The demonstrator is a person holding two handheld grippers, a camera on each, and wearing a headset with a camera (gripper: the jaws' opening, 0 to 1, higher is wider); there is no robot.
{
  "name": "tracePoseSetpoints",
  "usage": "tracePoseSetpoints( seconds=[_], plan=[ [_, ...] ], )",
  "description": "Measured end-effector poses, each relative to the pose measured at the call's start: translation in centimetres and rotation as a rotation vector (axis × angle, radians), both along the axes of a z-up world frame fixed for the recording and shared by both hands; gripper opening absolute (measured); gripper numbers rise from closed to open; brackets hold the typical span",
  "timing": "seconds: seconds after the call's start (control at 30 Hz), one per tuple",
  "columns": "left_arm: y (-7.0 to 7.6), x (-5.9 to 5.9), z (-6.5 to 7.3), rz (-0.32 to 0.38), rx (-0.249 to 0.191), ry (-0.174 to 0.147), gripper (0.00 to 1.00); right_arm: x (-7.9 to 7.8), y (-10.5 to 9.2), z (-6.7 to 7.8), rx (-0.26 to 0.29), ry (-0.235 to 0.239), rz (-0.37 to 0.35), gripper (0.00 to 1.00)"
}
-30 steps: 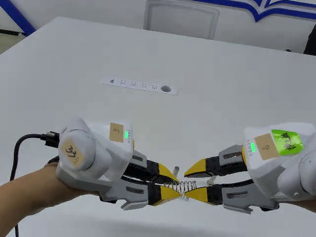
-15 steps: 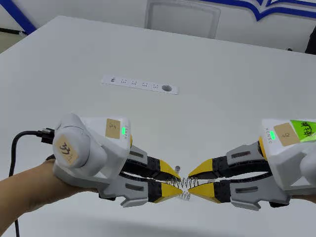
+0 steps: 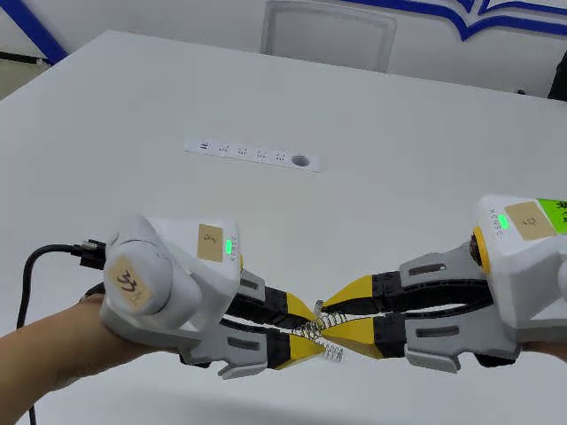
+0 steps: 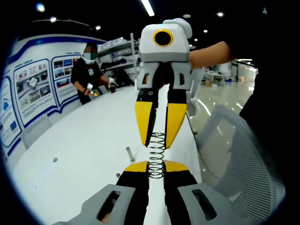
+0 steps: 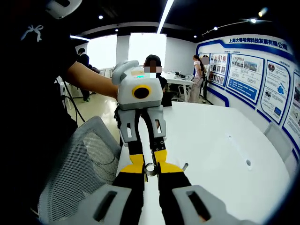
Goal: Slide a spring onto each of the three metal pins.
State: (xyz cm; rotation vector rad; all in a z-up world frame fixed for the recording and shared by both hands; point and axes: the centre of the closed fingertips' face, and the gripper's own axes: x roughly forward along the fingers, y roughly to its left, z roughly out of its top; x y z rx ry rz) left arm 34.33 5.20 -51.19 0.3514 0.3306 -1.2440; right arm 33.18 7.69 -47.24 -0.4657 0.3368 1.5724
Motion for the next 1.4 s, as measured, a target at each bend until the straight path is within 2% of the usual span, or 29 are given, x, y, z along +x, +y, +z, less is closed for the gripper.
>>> tracePoseSetpoints(
  seconds=[0.13,0.33,0.5,0.7,0.8,0.9,1.0,1.07,1.33,1.4],
  plan=[
    [-0.1,0.3,-0.2,0.016,0.009,-0.005,0.10,0.3,0.2,-0.1,0.012,0.013,-0.021,0.11],
    [-0.6,0.3,0.0,0.024,-0.017,0.004,0.10,0.2,0.9,0.5,0.051,0.021,-0.037,0.11],
    [-0.9,0.4,0.2,0.021,-0.020,0.000,0.10,0.3,1.0,0.5,0.041,0.008,-0.027,0.11],
    [-0.9,0.7,0.6,0.038,-0.050,0.017,0.10,0.7,1.1,0.9,0.058,0.005,-0.051,0.11],
    [-0.8,1.1,1.0,0.061,-0.078,0.012,0.10,1.0,1.4,1.3,0.080,-0.006,-0.075,0.10],
    [-0.7,1.4,1.0,0.071,-0.076,0.010,0.11,1.3,1.6,1.3,0.078,-0.009,-0.091,0.10],
    [-0.6,1.4,1.0,0.086,-0.091,0.032,0.11,1.4,1.6,1.3,0.074,-0.010,-0.097,0.10],
    [-0.5,1.5,1.1,0.096,-0.102,0.033,0.11,1.6,1.6,1.3,0.075,-0.012,-0.104,0.10],
    [0.0,2.1,0.8,0.123,-0.082,0.016,0.12,2.1,1.4,0.9,0.066,-0.011,-0.126,0.10],
    [0.0,2.0,0.7,0.118,-0.084,0.023,0.11,2.1,1.3,0.9,0.064,-0.011,-0.124,0.10]
  ],
)
